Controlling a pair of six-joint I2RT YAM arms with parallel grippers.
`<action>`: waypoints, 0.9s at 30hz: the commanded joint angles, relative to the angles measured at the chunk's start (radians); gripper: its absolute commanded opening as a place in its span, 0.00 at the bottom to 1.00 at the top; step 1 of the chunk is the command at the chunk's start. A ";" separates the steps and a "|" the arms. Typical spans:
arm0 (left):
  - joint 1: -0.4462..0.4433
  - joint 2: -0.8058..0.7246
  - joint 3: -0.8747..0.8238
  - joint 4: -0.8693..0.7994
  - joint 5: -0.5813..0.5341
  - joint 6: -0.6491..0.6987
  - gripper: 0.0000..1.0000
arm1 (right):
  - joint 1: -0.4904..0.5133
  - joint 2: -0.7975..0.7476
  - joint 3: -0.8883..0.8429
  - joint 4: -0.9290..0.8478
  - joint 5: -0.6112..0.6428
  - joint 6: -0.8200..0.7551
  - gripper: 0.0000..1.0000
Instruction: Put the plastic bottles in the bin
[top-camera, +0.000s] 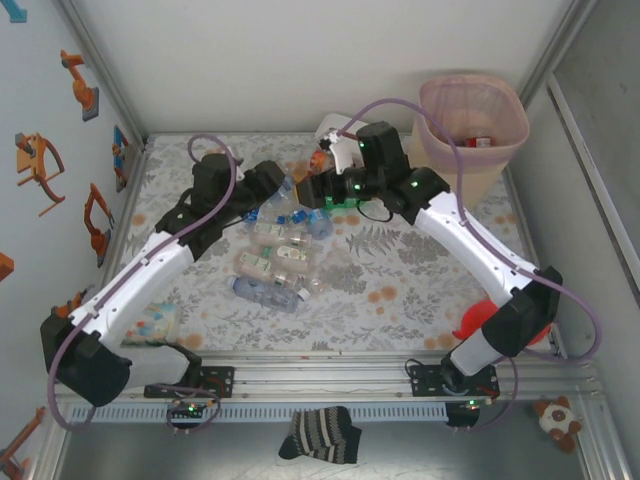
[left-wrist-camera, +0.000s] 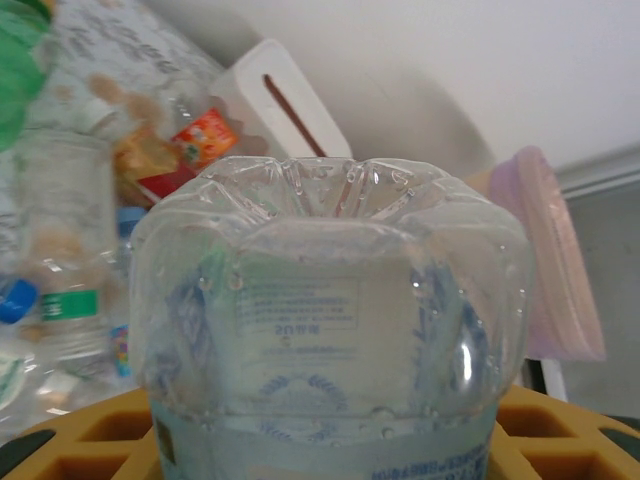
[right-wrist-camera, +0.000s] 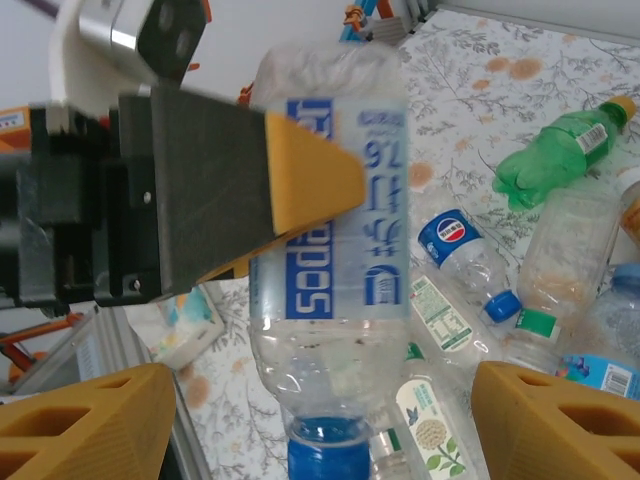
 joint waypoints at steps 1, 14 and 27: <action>0.004 0.027 0.050 0.069 0.094 -0.005 0.44 | 0.012 0.010 -0.021 0.086 0.058 -0.083 0.78; 0.001 0.041 0.033 0.118 0.147 -0.062 0.44 | 0.039 0.121 0.017 0.167 0.028 -0.073 0.77; 0.001 0.019 0.025 0.089 0.110 -0.053 0.55 | 0.047 0.115 0.034 0.153 0.075 -0.018 0.57</action>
